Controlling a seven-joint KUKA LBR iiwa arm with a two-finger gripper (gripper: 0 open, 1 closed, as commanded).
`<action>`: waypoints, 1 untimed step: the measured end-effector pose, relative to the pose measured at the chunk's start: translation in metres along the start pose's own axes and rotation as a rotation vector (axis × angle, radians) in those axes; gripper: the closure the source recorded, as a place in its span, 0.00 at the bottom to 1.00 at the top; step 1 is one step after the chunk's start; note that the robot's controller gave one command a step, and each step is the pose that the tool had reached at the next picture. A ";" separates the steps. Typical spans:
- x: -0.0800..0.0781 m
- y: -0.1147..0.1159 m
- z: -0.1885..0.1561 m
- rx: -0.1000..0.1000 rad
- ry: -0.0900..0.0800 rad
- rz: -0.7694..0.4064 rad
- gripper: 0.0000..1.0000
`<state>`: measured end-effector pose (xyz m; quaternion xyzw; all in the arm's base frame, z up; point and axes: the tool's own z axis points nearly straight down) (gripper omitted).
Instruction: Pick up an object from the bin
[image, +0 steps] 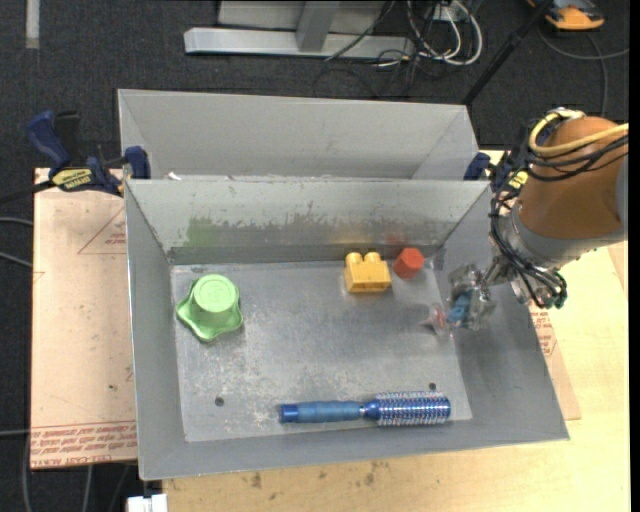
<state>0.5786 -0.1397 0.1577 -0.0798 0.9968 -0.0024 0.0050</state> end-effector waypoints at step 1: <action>-0.011 -0.007 -0.087 -0.001 -0.003 -0.010 1.00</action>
Offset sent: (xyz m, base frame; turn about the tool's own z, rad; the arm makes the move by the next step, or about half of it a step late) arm 0.0078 -0.0042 0.0820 -0.0123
